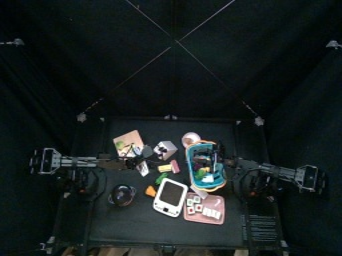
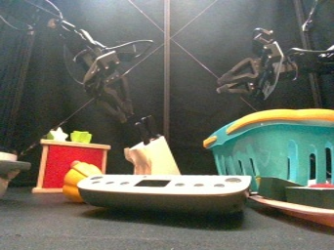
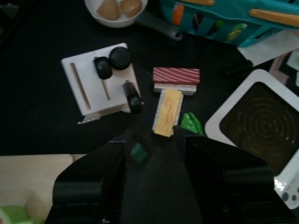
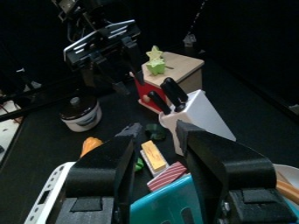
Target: Grab pairing knife
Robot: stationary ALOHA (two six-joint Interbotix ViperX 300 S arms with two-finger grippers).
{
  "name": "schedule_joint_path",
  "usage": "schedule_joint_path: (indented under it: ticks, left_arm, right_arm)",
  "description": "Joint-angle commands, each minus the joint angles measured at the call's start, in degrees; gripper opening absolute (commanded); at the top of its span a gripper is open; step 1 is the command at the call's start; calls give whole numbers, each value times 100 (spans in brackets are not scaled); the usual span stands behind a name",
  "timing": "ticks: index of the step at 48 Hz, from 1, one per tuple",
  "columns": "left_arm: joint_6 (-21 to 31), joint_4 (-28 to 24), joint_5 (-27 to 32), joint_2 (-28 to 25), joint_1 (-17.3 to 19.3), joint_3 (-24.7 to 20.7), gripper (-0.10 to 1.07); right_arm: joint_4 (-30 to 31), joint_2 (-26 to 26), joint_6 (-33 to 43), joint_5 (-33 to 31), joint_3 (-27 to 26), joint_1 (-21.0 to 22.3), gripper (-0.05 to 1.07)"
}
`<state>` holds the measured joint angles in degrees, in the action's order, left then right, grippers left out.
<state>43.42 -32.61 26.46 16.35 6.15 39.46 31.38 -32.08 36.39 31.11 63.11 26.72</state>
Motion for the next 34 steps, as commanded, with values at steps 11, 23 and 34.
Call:
schedule_joint_path:
  ticks: [11,23,34]
  left_arm:
    - [1345,-1090,97,-185,-132,-105,82]
    - [2294,-1986,132,-475,-185,-141,82]
    - [2848,-2479,149,-589,-167,-176,82]
  right_arm:
    - [-35,-70,18,44,-18,9,78]
    - [-9,-88,9,44,9,18,78]
    - [-9,-88,0,44,9,44,78]
